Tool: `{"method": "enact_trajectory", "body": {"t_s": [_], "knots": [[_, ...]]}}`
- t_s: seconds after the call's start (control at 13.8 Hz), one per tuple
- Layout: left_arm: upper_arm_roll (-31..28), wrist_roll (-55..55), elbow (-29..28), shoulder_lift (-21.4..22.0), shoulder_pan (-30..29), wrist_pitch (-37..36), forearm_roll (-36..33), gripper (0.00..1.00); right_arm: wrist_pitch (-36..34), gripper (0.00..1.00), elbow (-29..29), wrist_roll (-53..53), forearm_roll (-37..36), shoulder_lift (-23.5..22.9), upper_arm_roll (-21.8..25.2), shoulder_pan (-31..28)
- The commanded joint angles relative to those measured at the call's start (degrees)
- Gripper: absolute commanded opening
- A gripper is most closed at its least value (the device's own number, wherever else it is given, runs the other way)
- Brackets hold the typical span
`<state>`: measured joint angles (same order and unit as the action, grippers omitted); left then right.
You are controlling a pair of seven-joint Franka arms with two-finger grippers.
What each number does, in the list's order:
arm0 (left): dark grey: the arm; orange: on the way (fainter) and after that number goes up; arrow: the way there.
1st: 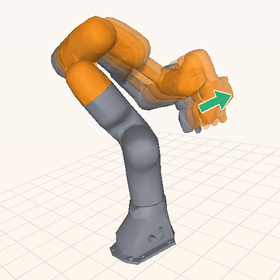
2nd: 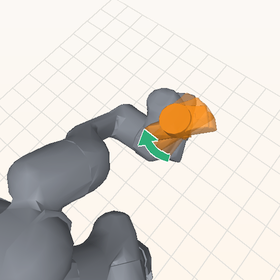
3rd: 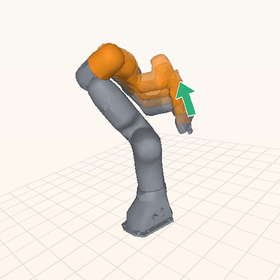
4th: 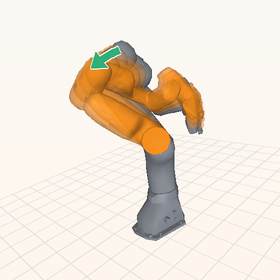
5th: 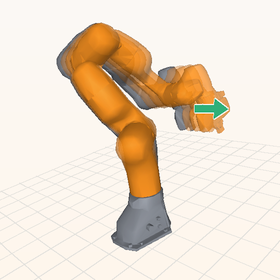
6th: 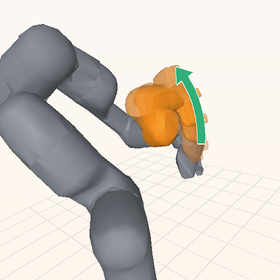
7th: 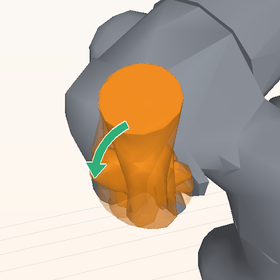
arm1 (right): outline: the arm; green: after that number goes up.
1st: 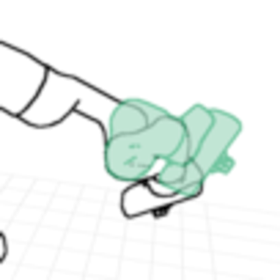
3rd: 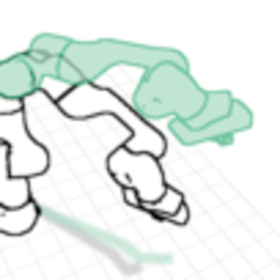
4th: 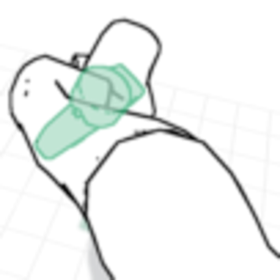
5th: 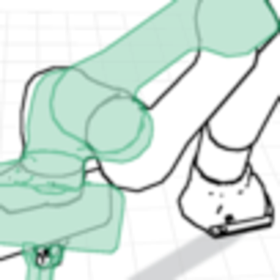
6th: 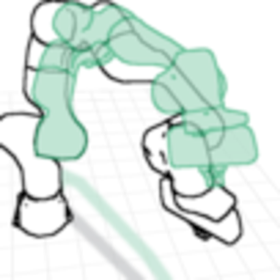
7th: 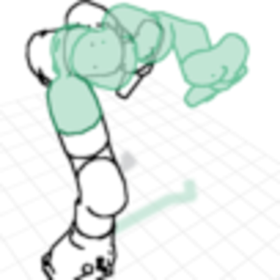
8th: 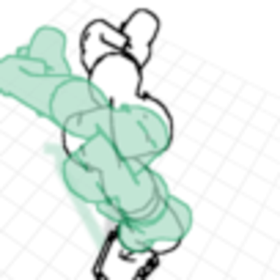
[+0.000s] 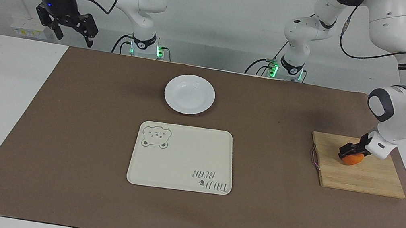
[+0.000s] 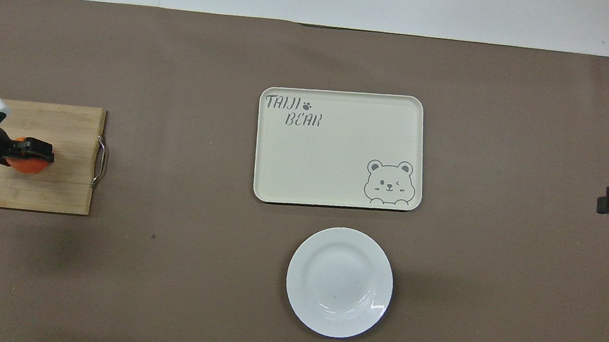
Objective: Place orange and plate with both arms
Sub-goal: 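Reach the left gripper to the orange and grasp it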
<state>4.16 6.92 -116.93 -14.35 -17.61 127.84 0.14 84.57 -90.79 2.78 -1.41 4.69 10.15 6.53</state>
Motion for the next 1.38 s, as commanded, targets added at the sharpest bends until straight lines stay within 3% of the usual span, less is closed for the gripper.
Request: {"method": "enact_trajectory", "body": {"t_s": [0.0,0.07,0.22,0.87,1.09,1.31], "knots": [[0.4,0.4,-2.3,1.7,-0.8,1.3,-1.2,0.62,0.9,1.00,-1.1,0.7,1.2,1.0,-0.7,-0.8],[0.4,0.5,-2.1,1.8,-0.8,0.6,-1.2,0.36,1.0,1.00,-1.2,0.7,1.2,1.0,-0.7,-0.8],[0.4,0.5,-1.5,1.7,-0.9,-0.3,-1.3,0.01,0.8,1.00,-1.1,0.7,1.2,1.0,-1.0,-0.7],[0.7,2.9,12.1,1.3,1.0,-15.2,-2.1,0.00,0.7,1.00,-1.3,1.3,1.2,1.2,-1.0,-0.8],[0.8,2.3,19.7,1.4,3.0,-24.6,-2.0,0.00,0.6,1.00,-1.3,1.3,1.2,1.2,-1.1,-0.7],[1.0,2.0,23.7,4.1,6.3,-29.2,-2.0,0.00,-0.4,1.00,-1.3,1.2,1.4,1.3,-1.1,-0.7]]}}
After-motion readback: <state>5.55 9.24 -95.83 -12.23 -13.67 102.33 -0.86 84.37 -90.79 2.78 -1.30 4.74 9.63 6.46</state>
